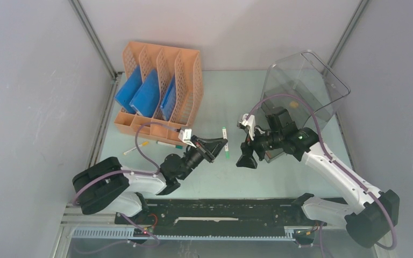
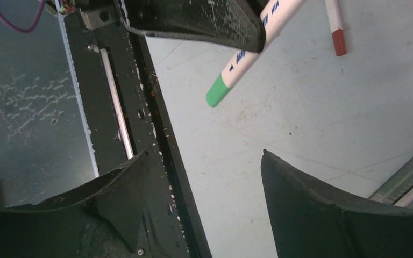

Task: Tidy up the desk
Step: Pick up the stationery from the center of the board.

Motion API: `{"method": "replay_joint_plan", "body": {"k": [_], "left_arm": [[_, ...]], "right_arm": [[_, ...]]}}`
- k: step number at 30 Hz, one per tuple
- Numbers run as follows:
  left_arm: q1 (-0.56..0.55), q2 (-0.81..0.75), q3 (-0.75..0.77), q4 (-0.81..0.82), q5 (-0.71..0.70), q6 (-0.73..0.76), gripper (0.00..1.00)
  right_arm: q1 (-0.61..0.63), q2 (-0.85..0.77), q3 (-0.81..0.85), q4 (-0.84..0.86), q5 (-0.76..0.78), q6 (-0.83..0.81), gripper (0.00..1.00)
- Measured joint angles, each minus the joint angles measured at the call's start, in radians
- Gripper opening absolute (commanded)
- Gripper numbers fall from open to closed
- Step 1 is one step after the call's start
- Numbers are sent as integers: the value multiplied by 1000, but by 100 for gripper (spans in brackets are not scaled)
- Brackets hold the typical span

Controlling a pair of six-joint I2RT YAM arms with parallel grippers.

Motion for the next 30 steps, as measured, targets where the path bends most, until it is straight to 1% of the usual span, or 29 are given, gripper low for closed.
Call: {"method": "replay_joint_plan", "body": {"k": [5,13,20,24,26,30], "left_arm": [[-28,39,33,26,-16,-3,0],[-58,63,49,43,-40,-7,0],[-84,84,87,56,-58,-13,0],[-95,99,95,63,-76,-28,0],[-100,108,98,64,-84,-36,0],[-104,121,103,65,-87,-47,0]], "right_arm": [[-8,10,0,24,-11,56,85],[-28,37,0,77,-6,162,85],[-31,48,0,122,8,222,80],[-32,48,0,137,11,239,73],[-32,49,0,138,11,243,66],[-32,58,0,140,15,251,54]]}}
